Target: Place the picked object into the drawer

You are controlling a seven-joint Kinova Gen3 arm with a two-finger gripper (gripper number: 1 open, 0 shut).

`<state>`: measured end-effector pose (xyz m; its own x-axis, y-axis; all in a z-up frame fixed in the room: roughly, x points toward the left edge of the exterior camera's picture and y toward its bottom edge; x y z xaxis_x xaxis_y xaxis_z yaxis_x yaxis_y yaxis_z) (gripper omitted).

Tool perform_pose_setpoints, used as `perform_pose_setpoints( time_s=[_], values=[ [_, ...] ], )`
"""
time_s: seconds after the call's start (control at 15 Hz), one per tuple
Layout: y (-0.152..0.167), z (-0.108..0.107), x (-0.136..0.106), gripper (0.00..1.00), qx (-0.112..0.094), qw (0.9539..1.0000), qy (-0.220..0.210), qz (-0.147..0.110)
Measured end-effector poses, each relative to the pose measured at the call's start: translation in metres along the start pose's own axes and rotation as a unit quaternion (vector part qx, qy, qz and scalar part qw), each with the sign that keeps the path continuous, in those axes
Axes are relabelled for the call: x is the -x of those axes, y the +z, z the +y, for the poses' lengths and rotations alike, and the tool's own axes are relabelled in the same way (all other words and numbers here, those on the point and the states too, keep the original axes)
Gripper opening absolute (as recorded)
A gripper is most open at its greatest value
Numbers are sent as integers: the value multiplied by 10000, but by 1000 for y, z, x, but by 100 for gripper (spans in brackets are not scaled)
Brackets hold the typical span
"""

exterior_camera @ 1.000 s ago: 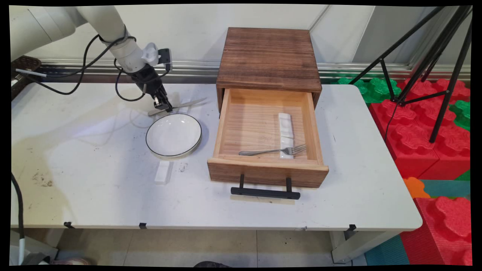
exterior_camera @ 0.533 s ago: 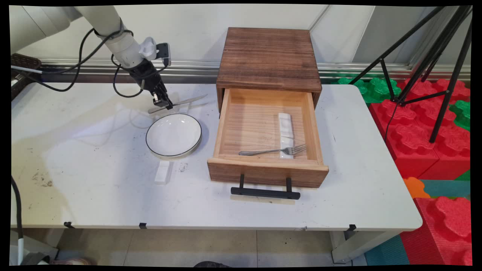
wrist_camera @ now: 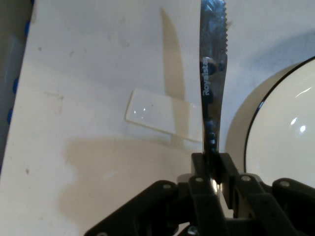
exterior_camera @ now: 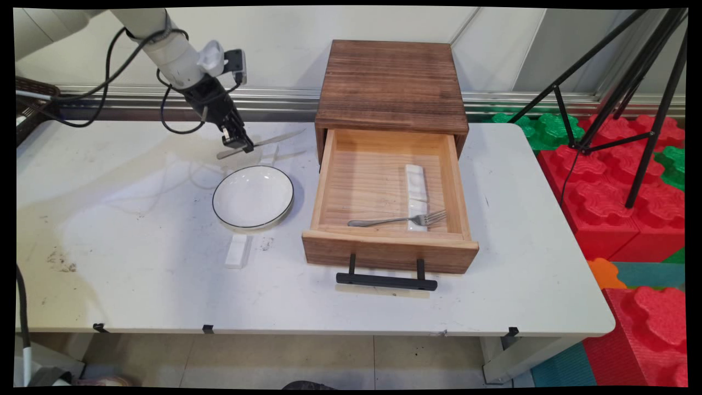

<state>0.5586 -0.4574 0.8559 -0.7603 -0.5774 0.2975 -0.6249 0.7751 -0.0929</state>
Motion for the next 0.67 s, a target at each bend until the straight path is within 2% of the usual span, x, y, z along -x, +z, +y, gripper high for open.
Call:
perform_pose_setpoints(
  time_s=[0.67],
  values=[
    [-49, 24, -18, 0, -38, 9996, 137, 246]
  ],
)
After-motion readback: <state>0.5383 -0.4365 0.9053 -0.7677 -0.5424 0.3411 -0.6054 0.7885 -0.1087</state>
